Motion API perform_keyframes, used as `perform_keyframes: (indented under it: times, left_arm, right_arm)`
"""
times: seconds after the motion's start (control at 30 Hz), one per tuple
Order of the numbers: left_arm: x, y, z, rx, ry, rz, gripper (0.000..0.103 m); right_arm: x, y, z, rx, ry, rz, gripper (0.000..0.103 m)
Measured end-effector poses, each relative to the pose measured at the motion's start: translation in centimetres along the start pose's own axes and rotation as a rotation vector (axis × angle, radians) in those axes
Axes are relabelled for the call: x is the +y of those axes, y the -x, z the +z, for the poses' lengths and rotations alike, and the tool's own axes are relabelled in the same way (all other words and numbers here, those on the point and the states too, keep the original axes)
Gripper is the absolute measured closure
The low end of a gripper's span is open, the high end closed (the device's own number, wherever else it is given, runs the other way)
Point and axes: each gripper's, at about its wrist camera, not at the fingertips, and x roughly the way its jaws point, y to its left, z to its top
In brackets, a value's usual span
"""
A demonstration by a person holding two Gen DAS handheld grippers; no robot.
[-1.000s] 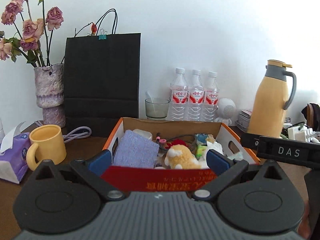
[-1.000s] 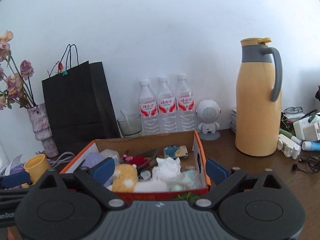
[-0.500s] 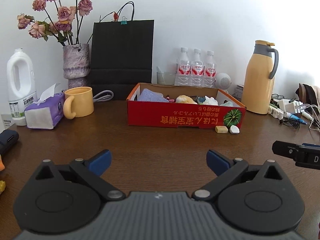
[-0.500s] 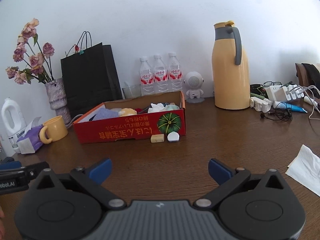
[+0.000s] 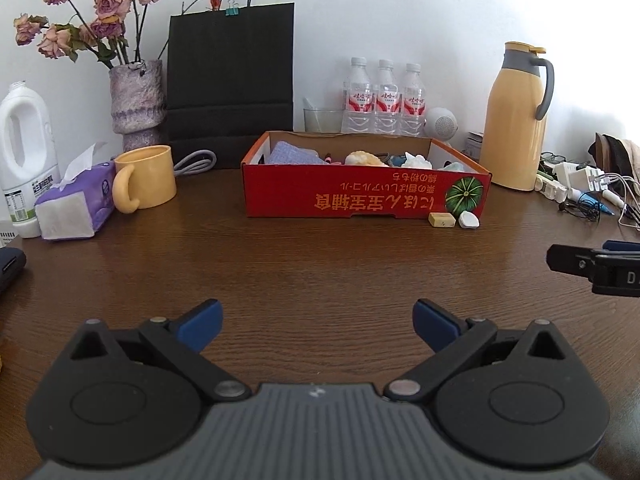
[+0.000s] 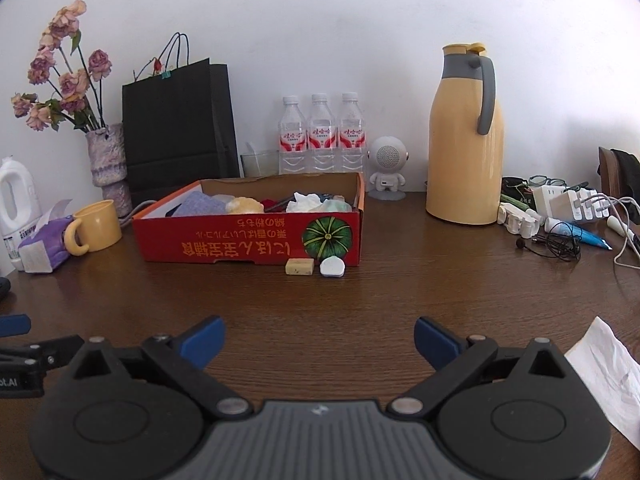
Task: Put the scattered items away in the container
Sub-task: 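Withdraw both open grippers from the box back toward the desk, then grasp the yellow block with the left gripper while the right grasps the white cap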
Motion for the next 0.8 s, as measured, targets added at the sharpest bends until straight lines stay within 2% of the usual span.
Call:
perform_keyframes:
  times: [0.1, 0.13, 0.23, 0.3, 0.37, 0.43, 0.6, 0.63, 0.67, 0.7, 0.77, 0.8]
  left_arm:
    - [-0.7, -1.9, 1.1, 0.001, -0.021, -0.027, 0.000]
    - [-0.9, -2.5, 1.5, 0.003, -0.023, -0.036, 0.000]
    - [-1.3, -4.5, 2.7, 0.021, -0.020, -0.073, 0.000]
    - [-1.7, -5.6, 3.3, 0.027, -0.025, -0.088, 0.000]
    - [-2.1, -6.6, 3.9, 0.030, -0.037, -0.094, 0.000]
    - [-2.4, -7.4, 4.3, 0.031, -0.047, -0.099, 0.000]
    - [-3.2, -9.5, 4.9, 0.054, -0.056, -0.108, 0.000]
    - [-3.3, -10.0, 4.9, 0.065, -0.054, -0.112, 0.000]
    - [-3.5, -10.5, 4.9, 0.078, -0.052, -0.117, 0.000]
    - [-3.7, -11.0, 4.9, 0.094, -0.051, -0.123, 0.000]
    - [-4.5, -12.1, 5.1, 0.119, -0.054, -0.154, 0.001]
    - [-4.9, -12.7, 5.2, 0.127, -0.058, -0.172, 0.005]
  right_arm:
    - [0.3, -3.4, 1.4, 0.036, 0.040, 0.005, 0.009]
    - [0.4, -4.8, 2.0, 0.052, 0.052, -0.002, 0.015]
    - [0.6, -9.3, 3.5, 0.110, 0.064, -0.019, 0.020]
    - [0.5, -12.2, 4.2, 0.140, 0.051, -0.010, 0.029]
    - [0.3, -14.7, 4.7, 0.163, 0.039, -0.013, 0.043]
    - [-0.4, -16.8, 5.0, 0.196, 0.023, -0.012, 0.051]
    - [-0.7, -18.7, 5.2, 0.206, 0.011, 0.018, 0.052]
    - [-0.6, -18.8, 5.2, 0.201, 0.021, 0.012, 0.057]
    - [-0.5, -18.8, 5.2, 0.196, 0.031, -0.004, 0.070]
    - [-0.6, -18.6, 5.2, 0.193, 0.034, -0.017, 0.076]
    - [-1.3, -18.2, 5.1, 0.191, 0.008, -0.007, 0.076]
    - [-1.9, -17.9, 4.9, 0.185, -0.012, -0.002, 0.076]
